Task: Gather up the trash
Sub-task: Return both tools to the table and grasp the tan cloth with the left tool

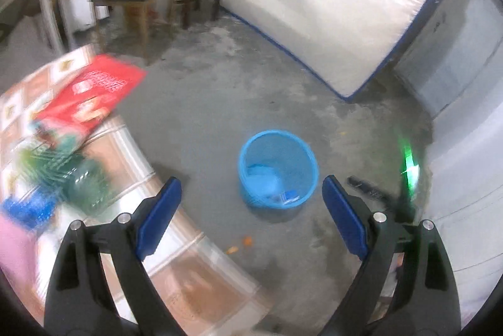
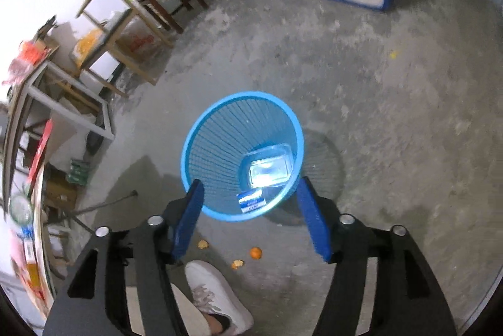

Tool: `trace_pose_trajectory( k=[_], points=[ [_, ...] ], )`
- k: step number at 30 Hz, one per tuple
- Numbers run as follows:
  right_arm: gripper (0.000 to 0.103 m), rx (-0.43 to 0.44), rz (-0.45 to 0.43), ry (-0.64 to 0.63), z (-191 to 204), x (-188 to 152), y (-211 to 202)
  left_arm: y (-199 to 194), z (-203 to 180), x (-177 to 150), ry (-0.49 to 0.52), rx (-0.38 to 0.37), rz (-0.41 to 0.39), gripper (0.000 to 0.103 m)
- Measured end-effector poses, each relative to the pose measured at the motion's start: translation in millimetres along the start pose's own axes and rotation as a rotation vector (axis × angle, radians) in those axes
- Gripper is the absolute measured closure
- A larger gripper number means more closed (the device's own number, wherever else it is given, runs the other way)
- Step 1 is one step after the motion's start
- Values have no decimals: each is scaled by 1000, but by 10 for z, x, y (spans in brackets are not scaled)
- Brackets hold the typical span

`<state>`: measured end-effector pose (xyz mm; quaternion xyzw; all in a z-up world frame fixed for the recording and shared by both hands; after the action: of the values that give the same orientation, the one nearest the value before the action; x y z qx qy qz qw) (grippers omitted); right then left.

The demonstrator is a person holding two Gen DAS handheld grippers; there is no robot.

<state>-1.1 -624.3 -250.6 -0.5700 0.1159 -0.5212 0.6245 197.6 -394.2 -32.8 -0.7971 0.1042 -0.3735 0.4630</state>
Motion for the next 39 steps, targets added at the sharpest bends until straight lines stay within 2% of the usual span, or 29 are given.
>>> trace_pose_trajectory(
  k=[2, 4, 8, 10, 14, 17, 21, 24, 27, 29, 31, 34, 36, 39],
  points=[
    [31, -19, -29, -54, 127, -52, -225, -227, 172, -181, 5, 25, 16, 16],
    [25, -35, -63, -105, 290, -88, -438, -498, 398, -362, -1, 66, -2, 16],
    [13, -87, -126, -209, 704, -127, -791, -1005, 848, -642, -50, 131, -97, 13],
    [9, -76, -155, -280, 1018, -162, -945, -1336, 1158, -831, -124, 163, -168, 11],
    [7, 20, -161, -391, 1655, -316, -1131, -1842, 1690, -1228, -261, 205, -288, 9],
    [7, 48, -156, -467, 2154, -451, -1221, -2147, 2068, -1579, -353, 261, -358, 9],
    [7, 115, -178, -582, 2829, -713, -1311, -2436, 2401, -1989, -421, 299, -436, 9],
    [7, 129, -226, -671, 3252, -892, -1365, -2515, 2546, -2227, -430, 275, -478, 9],
    [7, 182, -248, -799, 3724, -1159, -1400, -2456, 2602, -2407, -365, 271, -458, 9],
    [7, 242, -221, -856, 3989, -1332, -1393, -2338, 2614, -2461, -274, 315, -425, 9],
    [7, 314, -174, -915, 4223, -1534, -1360, -2206, 2584, -2488, -144, 380, -391, 9],
    [7, 357, -123, -982, 4484, -1786, -1300, -1991, 2605, -2422, 75, 451, -326, 9],
    [7, 372, -82, -1015, 4655, -1951, -1235, -1905, 2610, -2364, 181, 445, -303, 9],
    [7, 395, -22, -1027, 4795, -2103, -1148, -1746, 2679, -2254, 317, 394, -250, 9]
  ],
)
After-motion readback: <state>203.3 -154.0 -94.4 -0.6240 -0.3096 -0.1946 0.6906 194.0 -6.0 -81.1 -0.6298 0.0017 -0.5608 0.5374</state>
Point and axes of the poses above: each gripper's, at about its wrist camera, not at the fingertips, and y roughly the way its jaws point, z to its left, x to its top, the point moved 9 cm from there along y, roughly the way its jaws point, and after that the axes turned 6 degrees about -y, right-handed, at the moved point
